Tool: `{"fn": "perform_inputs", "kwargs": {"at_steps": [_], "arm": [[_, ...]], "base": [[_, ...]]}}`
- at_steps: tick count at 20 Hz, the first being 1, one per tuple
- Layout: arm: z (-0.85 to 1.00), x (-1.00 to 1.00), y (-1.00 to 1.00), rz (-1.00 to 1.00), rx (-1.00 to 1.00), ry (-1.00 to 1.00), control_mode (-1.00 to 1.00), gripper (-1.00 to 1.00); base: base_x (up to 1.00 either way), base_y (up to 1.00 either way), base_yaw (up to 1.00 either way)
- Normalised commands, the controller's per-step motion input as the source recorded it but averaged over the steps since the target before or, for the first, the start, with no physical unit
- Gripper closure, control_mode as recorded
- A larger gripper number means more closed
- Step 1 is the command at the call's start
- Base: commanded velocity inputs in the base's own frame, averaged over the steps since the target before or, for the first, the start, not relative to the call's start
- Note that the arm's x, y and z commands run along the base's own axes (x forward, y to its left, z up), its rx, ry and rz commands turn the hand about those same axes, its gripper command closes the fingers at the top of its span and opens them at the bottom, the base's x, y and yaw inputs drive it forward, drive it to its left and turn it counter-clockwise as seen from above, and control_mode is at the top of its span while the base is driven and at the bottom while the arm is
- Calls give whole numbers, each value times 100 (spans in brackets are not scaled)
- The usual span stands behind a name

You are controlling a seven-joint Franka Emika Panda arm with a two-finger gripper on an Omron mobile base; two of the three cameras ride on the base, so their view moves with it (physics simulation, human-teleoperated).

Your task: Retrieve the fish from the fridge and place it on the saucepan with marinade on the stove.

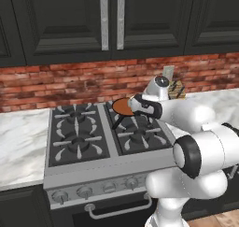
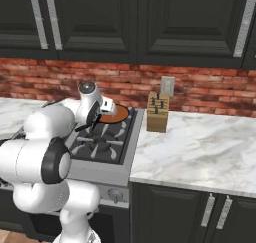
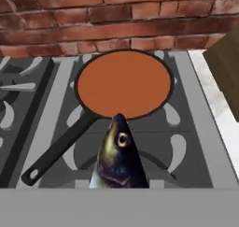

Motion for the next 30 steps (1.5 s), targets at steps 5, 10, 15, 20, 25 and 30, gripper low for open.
{"fn": "perform_inputs", "kwargs": {"at_steps": [5, 10, 15, 20, 25, 30], "arm": [[-5, 83, 0, 0, 1, 19, -100, 100], [-15, 76, 0, 0, 1, 17, -100, 100], [-26, 63, 0, 0, 0, 13, -100, 100], [-45, 40, 2, 0, 0, 11, -100, 100], [-35, 30, 2, 0, 0, 8, -100, 100], [0, 29, 0, 0, 0, 12, -100, 100]], "base": [[0, 0, 0], [0, 0, 0], [0, 0, 0], [0, 0, 0], [0, 0, 0], [0, 0, 0]]}}
